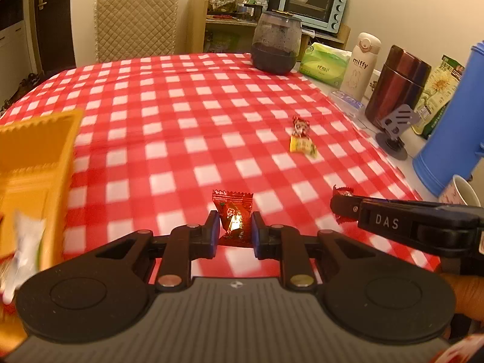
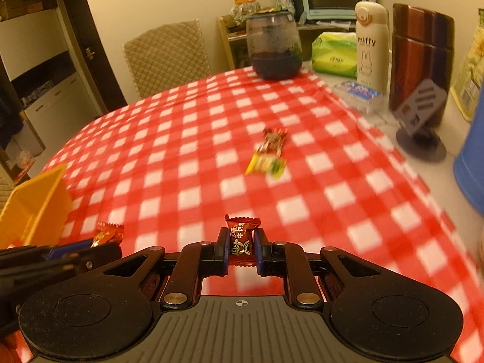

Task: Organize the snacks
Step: 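Carry both wrapped candies over the orange tray, then open the left gripper over the tray while the right opens to drop its candy, then move both grippers back toward the last candies on the cloth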

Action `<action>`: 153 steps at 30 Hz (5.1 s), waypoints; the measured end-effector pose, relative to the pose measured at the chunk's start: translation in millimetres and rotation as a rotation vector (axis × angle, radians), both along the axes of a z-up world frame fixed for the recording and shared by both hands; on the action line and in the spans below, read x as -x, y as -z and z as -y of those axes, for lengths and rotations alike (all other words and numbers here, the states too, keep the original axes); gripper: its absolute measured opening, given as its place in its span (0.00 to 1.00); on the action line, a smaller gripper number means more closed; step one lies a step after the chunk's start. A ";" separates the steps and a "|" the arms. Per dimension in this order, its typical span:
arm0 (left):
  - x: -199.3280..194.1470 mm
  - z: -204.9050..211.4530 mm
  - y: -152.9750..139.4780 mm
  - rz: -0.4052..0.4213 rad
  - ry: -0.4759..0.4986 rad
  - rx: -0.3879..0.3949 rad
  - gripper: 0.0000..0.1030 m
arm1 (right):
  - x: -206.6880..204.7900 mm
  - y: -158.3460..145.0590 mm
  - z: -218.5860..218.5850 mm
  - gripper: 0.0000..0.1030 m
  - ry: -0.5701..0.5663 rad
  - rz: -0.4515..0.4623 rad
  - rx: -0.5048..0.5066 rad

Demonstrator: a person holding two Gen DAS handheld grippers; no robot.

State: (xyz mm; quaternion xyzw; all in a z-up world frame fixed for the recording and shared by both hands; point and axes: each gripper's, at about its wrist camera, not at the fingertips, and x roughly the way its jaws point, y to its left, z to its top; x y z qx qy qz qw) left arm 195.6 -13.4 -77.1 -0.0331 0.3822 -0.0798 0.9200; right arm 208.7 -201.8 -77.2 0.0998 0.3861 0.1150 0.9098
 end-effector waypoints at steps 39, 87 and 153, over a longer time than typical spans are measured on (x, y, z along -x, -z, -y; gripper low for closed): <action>139.1 -74.5 -72.9 0.093 -0.133 0.007 0.19 | 123.0 -77.1 -82.2 0.16 -0.208 0.093 0.025; 104.1 -214.9 -76.1 0.058 -0.335 -0.023 0.19 | 66.4 -72.4 -223.3 0.16 -0.455 0.101 0.002; 113.6 -206.9 -81.4 0.051 -0.343 0.011 0.48 | 67.3 -59.5 -155.8 0.50 -0.283 0.013 -0.060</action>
